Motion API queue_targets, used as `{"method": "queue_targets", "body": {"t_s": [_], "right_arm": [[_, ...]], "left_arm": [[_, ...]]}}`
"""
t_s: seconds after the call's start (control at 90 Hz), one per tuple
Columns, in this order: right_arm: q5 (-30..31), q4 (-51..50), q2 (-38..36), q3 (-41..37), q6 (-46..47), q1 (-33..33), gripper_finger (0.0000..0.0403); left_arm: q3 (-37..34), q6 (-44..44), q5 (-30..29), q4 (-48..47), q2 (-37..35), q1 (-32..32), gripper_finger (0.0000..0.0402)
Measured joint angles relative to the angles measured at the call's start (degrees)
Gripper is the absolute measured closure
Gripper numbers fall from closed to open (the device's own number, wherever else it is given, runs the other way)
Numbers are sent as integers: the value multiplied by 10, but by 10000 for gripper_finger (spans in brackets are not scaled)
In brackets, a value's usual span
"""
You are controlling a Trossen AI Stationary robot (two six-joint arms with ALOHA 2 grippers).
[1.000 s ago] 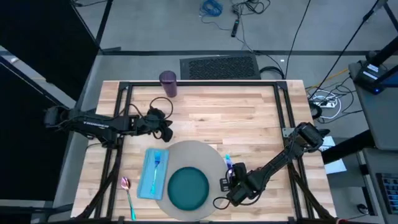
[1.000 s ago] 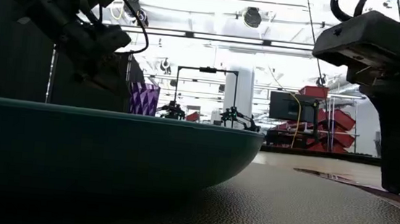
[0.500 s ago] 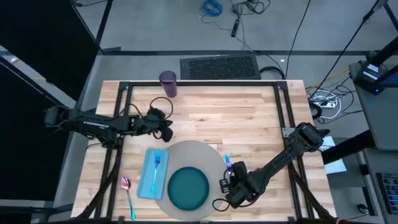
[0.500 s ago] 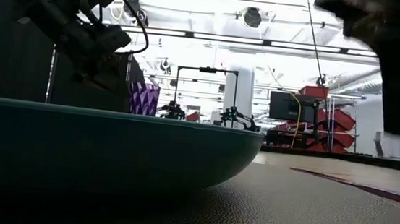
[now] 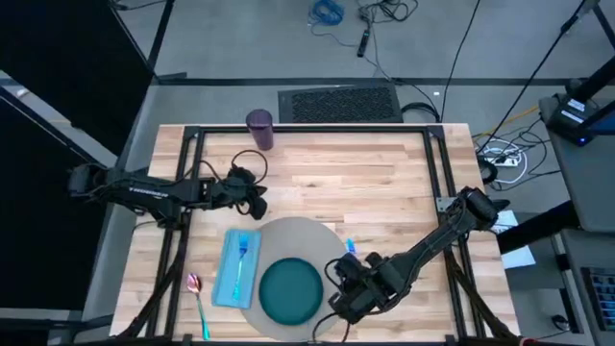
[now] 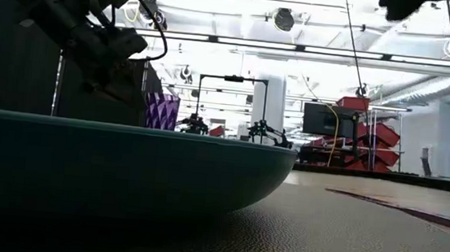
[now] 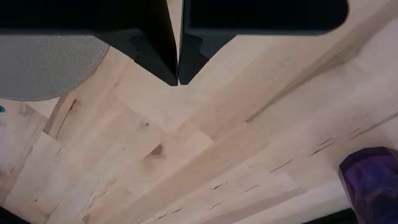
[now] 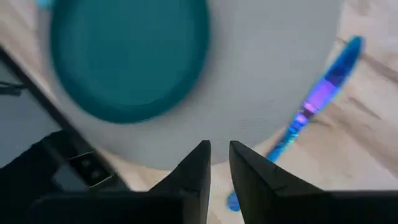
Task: Set table place
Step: Move the blue table knife to the right of gray placemat
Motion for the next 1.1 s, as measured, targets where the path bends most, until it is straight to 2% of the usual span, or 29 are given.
{"method": "queue_targets", "body": {"t_s": [0.089, 0.167, 0.322, 0.389, 0.533, 0.711, 0.8, 0.933, 1.1], "right_arm": [[7, 12, 8, 0, -82, -7, 355], [24, -17, 19, 0, -144, -18, 357], [47, -100, 31, -7, -199, -61, 391], [46, -79, 31, -26, -228, -82, 399], [3, 7, 31, -91, -287, -126, 403], [11, 33, 31, -150, -276, -168, 403], [-4, 36, 31, -167, -266, -181, 403], [-31, 99, 31, -198, -267, -188, 403], [-35, 116, 31, -208, -264, -187, 403]], "left_arm": [[0, 0, 0, 1, 0, 0, 402], [0, -1, 0, 2, 0, 0, 402], [0, -2, 0, 19, 0, 0, 402], [0, -2, 1, 21, 0, 0, 402], [0, -2, 5, 20, 0, 0, 402], [0, -1, 12, 7, 0, -5, 402], [0, 0, 12, 7, 0, -14, 402], [0, 0, 12, 7, 0, -24, 402], [0, 0, 12, 7, 0, -30, 402]]}}
